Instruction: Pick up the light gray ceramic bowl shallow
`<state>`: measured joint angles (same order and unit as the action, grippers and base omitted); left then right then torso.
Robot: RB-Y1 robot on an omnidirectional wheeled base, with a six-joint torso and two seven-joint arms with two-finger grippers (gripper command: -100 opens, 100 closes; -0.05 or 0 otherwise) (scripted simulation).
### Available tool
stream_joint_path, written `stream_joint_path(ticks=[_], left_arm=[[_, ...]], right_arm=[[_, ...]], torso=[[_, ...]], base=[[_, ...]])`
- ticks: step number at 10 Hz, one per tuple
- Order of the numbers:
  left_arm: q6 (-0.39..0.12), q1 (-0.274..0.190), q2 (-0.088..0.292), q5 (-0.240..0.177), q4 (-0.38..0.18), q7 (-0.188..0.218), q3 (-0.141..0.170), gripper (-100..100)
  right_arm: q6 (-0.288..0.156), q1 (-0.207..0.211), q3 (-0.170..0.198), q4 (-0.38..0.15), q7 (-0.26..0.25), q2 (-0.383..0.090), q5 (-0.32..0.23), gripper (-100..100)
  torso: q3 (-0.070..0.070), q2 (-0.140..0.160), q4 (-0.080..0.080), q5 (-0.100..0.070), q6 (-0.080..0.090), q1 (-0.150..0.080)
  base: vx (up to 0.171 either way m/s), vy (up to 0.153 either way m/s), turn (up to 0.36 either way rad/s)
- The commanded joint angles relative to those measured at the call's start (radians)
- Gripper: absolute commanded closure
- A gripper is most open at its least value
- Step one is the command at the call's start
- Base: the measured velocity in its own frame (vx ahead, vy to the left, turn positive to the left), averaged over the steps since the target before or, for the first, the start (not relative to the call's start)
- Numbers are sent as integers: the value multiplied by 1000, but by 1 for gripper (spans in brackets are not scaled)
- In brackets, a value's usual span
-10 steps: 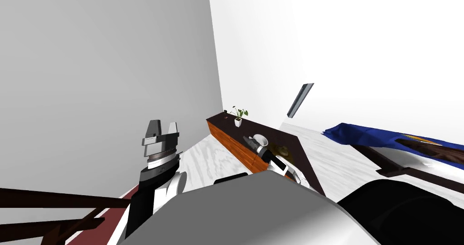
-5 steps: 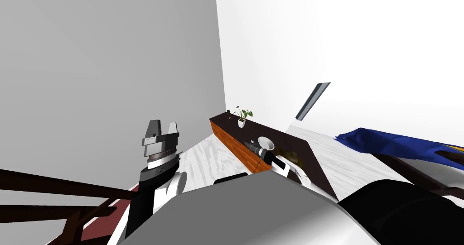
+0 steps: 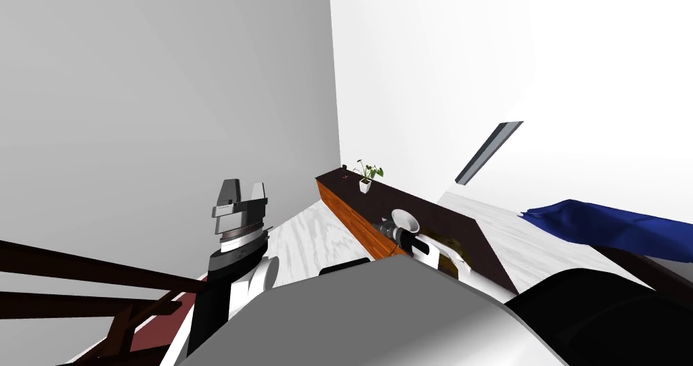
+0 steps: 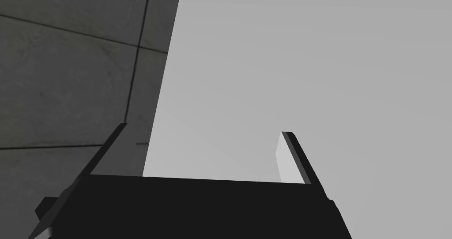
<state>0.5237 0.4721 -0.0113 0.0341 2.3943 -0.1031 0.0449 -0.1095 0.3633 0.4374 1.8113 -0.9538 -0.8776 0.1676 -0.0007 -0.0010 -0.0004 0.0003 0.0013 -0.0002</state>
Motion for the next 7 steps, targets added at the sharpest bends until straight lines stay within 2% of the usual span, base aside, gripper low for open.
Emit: stream_joint_path(ticks=[1,3,4,6,7], left_arm=[[0,0,0,0,0,0,0,0],[0,0,0,0,0,0,0,0],[0,0,0,0,0,0,0,0],[0,0,0,0,0,0,0,0],[0,0,0,0,0,0,0,0]], right_arm=[[-43,-12,35,-41,-37,-50,-1,-100],[-94,-16,77,-86,-81,-111,-8,-100],[-97,-16,77,-86,-81,-111,-8,-100],[-148,-21,117,-129,-121,-162,-15,-100],[-148,-21,117,-129,-121,-162,-15,-100]], torso=[[0,0,0,0,0,0],[-1,-1,0,0,0,0],[-1,-2,0,0,0,-1],[0,0,0,0,0,-1],[0,0,0,0,0,-1]], base=[[72,-9,66],[87,-14,62],[62,-17,6],[58,-21,32],[53,-16,11]])
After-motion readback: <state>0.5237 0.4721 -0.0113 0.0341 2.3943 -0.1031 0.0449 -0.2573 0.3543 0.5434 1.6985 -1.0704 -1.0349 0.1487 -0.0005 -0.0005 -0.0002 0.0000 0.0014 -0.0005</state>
